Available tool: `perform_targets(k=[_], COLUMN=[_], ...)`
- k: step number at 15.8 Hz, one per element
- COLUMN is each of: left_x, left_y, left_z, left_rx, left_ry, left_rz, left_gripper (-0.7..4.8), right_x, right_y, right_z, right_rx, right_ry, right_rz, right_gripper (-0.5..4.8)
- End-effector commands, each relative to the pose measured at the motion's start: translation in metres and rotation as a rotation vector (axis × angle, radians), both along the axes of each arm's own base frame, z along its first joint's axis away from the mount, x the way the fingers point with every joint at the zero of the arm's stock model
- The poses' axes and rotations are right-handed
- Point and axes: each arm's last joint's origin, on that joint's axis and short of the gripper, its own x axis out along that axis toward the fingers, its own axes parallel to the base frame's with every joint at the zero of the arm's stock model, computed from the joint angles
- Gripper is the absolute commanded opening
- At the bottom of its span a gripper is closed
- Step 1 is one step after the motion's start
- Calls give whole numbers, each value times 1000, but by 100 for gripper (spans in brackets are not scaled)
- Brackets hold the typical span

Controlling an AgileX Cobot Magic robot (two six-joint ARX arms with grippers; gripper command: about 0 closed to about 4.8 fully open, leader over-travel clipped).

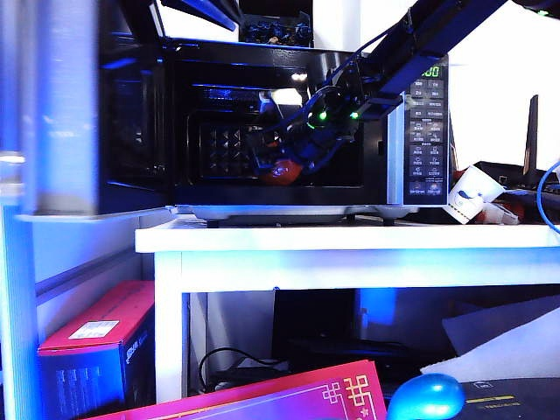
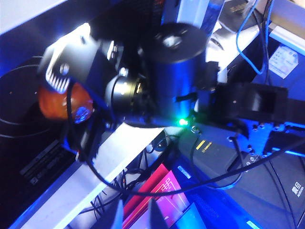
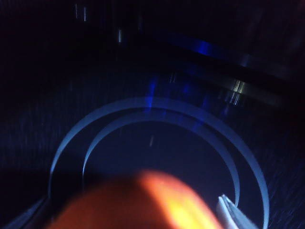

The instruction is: Open the microwave door, place the orange inside the microwave, then close the microwave door.

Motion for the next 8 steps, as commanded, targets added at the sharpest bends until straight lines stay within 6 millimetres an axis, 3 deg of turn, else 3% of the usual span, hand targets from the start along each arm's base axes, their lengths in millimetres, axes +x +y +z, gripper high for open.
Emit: perform_targets(k=[1, 8], left_x=[0, 0], left_y=[0, 0], left_z=[2, 1], left_rx=[-4, -1], left_ry=[-12, -15], left_rz=[1, 2], left_gripper=[83, 83], right_x=[-3, -12], right_y=[0, -1], right_z=[3, 12], right_rx=[-18, -64], right_ry=[27, 116], right_rz=[2, -10], right_gripper=[479, 479])
